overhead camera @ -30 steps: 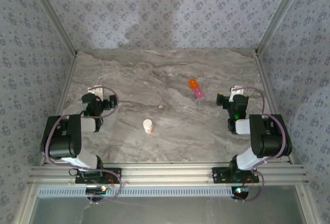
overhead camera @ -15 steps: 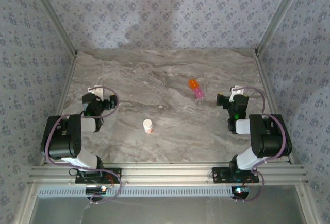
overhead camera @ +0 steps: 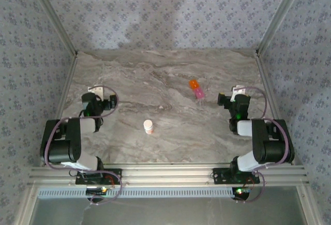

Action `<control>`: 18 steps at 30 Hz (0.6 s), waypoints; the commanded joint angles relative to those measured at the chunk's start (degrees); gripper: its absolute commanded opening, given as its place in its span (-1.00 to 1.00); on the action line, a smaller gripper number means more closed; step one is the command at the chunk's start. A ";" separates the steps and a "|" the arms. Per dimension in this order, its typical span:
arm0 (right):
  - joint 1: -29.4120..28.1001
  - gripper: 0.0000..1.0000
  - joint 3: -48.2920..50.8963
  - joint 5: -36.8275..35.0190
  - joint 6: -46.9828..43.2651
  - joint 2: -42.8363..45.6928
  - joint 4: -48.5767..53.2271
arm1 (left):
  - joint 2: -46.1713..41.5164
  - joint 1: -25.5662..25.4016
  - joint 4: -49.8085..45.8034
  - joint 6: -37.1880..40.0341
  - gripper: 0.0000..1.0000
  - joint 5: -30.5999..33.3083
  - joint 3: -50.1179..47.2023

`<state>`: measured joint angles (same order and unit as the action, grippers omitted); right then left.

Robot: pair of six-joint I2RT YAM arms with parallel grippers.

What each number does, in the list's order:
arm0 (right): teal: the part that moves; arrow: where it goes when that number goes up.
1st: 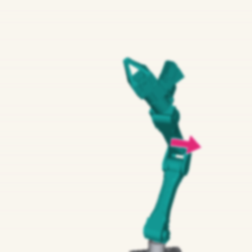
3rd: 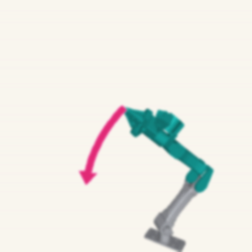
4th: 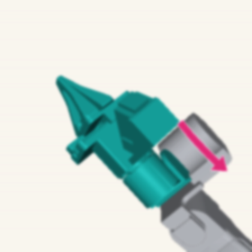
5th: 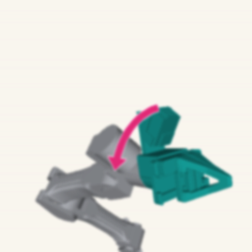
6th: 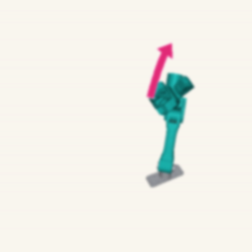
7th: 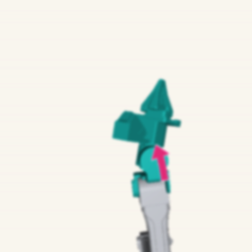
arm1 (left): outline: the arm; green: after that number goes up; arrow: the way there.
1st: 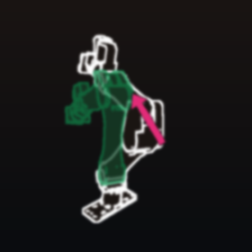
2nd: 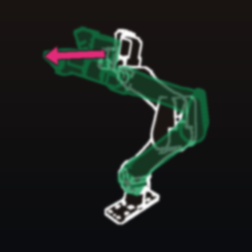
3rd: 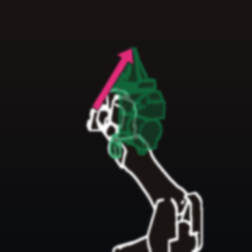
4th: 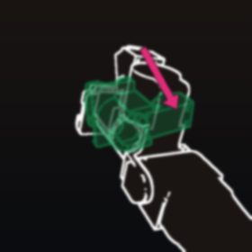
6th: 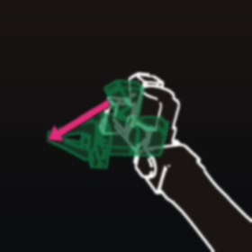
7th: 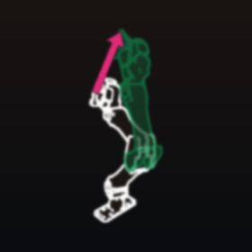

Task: Sort the pills into containers

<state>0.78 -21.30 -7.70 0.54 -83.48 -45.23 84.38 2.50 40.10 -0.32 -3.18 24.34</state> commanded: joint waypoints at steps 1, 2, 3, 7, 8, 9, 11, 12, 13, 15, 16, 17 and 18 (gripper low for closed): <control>0.11 0.99 -3.42 -2.07 -0.40 3.84 7.45 | -3.13 -0.30 -4.35 -0.62 0.96 1.69 2.00; -0.06 0.99 -4.21 -2.49 -0.28 4.81 9.70 | -3.91 -0.29 -6.20 -0.72 0.96 2.35 2.46; -0.07 0.99 -5.10 -2.38 -0.21 5.78 11.90 | -4.55 -0.26 -8.11 -0.91 0.96 2.92 3.04; -0.02 0.99 -9.41 0.98 3.37 9.13 21.13 | -7.15 -0.30 -16.51 -2.30 0.96 5.52 5.68; 0.01 0.99 -10.08 1.51 6.55 9.63 21.72 | -7.78 -0.30 -18.30 -2.89 0.96 5.64 6.42; 0.16 0.99 -10.82 2.22 9.35 10.16 22.64 | -8.43 -0.30 -20.10 -3.61 0.96 5.74 7.16; 1.03 0.99 -13.95 4.64 17.10 10.81 27.93 | -10.20 -0.39 -24.33 -5.43 0.96 5.89 9.32; 1.47 0.99 -15.43 6.64 20.04 10.74 30.36 | -10.88 -0.34 -26.39 -6.71 0.96 6.06 10.43; 2.13 0.99 -17.38 9.86 22.27 10.43 32.93 | -11.73 -0.41 -28.78 -7.92 0.96 6.08 11.82; 3.37 0.99 -19.32 18.82 24.33 9.25 34.01 | -13.13 -0.64 -33.11 -10.44 0.96 6.17 14.23; 3.44 0.99 -20.14 22.01 25.49 8.23 33.42 | -13.84 -0.81 -35.20 -11.93 0.96 5.92 15.31; 3.24 0.99 -21.01 23.92 26.93 7.06 33.45 | -14.59 -1.01 -37.32 -13.42 0.96 5.69 16.50; 3.09 0.99 -22.04 25.87 27.46 5.70 33.76 | -15.07 -1.31 -39.08 -14.81 0.96 5.56 17.50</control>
<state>3.99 -40.49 7.05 20.91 -75.00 -16.08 71.77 1.96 9.72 -9.63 2.22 38.52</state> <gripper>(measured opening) 0.995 0.980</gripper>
